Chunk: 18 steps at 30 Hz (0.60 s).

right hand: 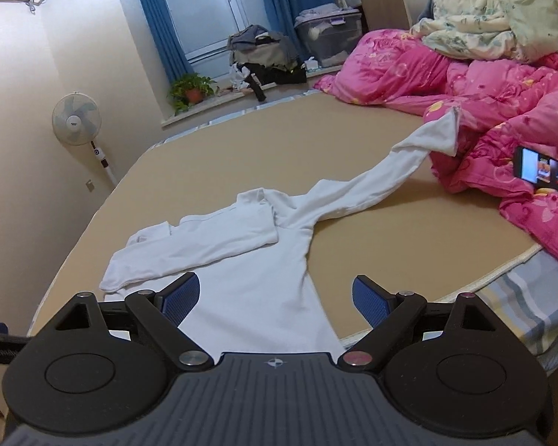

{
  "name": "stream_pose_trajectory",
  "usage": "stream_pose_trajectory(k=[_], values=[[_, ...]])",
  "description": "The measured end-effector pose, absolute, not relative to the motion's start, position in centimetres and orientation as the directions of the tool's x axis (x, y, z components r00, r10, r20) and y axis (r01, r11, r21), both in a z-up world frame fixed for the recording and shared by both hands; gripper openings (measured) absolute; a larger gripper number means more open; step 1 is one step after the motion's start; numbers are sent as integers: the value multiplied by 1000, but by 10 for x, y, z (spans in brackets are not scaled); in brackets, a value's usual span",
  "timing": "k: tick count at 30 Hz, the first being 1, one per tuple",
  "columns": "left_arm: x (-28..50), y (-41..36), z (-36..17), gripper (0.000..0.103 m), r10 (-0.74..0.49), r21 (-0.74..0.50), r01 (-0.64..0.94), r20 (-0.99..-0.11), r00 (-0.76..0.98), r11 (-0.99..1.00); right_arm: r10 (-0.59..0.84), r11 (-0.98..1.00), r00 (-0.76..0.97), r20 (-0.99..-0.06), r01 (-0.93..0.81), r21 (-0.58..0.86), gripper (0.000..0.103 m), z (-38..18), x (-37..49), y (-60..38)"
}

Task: Fold small clothes
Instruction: 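Release the folded side with both grippers and pull back, then grasp the extended sleeve cuff with the right gripper and lift it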

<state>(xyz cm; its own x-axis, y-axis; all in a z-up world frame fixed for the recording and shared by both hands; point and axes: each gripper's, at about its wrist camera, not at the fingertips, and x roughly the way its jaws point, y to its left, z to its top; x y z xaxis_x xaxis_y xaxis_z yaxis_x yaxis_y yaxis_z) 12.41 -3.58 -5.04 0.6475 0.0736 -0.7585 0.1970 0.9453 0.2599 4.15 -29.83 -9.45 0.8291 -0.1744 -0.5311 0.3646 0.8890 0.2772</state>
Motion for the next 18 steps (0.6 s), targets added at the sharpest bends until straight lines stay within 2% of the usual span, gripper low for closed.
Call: stream_pose_trajectory(k=[5, 9, 12, 14, 18], values=[[126, -46, -44, 102, 105, 289, 180, -749, 655, 940, -250, 888, 822, -511, 405, 217, 90, -102, 45, -334], [133, -56, -39, 102, 132, 315, 170, -745, 654, 934, -399, 875, 786, -472, 480, 59, 91, -112, 72, -398], [142, -63, -41, 102, 162, 337, 159, -748, 644, 928, -524, 836, 723, -450, 538, -111, 91, -129, 111, -460], [151, -67, -46, 102, 179, 337, 149, -766, 618, 929, -627, 779, 669, -400, 553, -296, 91, -146, 146, -493], [168, -72, -61, 102, 208, 319, 124, -820, 534, 940, -712, 656, 641, -287, 460, -599, 91, -188, 205, -527]])
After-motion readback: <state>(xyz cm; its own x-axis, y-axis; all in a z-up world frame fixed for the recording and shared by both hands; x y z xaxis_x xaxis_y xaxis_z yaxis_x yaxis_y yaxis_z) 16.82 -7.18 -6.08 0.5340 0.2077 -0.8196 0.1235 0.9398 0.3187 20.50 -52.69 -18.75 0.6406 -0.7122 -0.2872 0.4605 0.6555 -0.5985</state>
